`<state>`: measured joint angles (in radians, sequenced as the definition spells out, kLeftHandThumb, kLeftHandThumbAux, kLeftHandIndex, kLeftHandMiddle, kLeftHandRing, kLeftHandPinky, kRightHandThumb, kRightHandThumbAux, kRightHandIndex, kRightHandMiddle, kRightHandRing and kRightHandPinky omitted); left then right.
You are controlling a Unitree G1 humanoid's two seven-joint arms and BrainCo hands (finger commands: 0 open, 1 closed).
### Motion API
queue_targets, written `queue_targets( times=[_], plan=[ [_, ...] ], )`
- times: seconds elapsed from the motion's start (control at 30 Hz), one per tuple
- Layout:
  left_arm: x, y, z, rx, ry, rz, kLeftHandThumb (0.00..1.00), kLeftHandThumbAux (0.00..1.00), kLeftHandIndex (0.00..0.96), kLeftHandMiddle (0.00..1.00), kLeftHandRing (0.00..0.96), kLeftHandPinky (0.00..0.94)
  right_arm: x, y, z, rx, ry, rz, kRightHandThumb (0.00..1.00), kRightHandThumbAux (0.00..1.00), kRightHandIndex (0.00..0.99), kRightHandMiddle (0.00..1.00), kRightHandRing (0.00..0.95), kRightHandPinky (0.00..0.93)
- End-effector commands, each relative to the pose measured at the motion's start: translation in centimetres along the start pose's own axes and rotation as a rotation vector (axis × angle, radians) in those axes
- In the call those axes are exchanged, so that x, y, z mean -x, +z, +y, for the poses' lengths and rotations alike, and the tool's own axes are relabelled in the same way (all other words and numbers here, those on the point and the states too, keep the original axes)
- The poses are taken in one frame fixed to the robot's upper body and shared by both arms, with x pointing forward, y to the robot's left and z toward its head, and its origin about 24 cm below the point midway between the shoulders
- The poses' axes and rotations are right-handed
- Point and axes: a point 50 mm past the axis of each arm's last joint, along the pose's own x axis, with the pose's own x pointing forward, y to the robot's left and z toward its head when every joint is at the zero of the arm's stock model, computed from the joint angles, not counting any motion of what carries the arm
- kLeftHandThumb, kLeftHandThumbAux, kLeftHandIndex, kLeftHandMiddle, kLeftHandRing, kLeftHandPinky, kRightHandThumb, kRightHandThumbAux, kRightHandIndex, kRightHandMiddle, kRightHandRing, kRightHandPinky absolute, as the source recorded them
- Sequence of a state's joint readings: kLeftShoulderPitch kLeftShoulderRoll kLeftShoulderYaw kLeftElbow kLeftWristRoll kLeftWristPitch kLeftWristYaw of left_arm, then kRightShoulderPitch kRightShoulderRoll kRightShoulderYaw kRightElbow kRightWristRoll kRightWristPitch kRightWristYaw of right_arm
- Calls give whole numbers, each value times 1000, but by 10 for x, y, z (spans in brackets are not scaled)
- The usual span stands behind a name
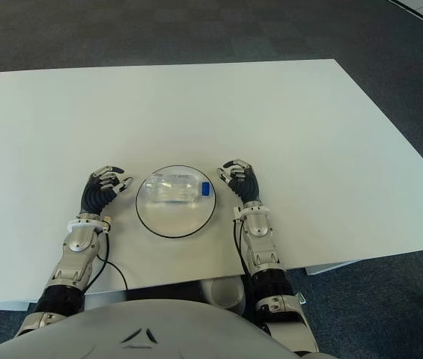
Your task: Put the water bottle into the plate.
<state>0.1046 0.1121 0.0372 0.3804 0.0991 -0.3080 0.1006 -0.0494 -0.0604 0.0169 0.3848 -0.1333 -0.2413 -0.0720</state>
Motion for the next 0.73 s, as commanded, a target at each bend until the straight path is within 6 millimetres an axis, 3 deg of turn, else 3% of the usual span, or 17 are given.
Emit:
queue_targets(
  times=[0.03, 0.73],
  plan=[
    [12, -21, 2, -10, 7, 118, 708, 715, 438, 728, 710, 695, 2, -6, -1, -6, -7, 34, 701, 731, 437, 870, 870, 861],
    [15, -19, 5, 44, 38, 117, 708, 715, 437, 710, 687, 677, 2, -7, -2, -14, -19, 36, 701, 730, 437, 880, 876, 869]
  ],
)
